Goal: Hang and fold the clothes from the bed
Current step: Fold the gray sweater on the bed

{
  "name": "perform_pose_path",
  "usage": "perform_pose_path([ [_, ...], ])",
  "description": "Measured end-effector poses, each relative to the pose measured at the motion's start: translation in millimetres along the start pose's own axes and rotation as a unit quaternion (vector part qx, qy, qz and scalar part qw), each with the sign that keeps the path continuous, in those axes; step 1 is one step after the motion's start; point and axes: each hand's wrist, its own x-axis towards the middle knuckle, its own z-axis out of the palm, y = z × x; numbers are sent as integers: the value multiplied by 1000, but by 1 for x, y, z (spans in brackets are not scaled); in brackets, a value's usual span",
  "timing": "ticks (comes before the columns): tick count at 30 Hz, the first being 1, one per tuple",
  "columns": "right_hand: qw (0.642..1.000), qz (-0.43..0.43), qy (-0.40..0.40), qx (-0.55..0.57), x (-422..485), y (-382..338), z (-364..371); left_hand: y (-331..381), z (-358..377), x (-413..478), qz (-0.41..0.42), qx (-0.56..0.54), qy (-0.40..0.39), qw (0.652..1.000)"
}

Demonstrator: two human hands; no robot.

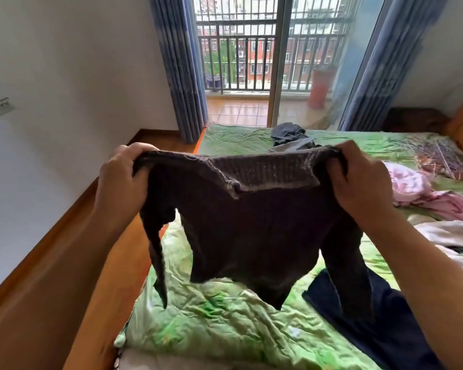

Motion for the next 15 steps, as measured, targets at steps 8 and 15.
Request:
perform_pose_path([
  [8, 996, 31, 82, 3, 2, -6, -51, 38, 4, -10, -7, -92, 105, 990],
  [15, 989, 0, 148, 14, 19, 5, -74, 70, 10, 8, 38, -81, 160, 983],
])
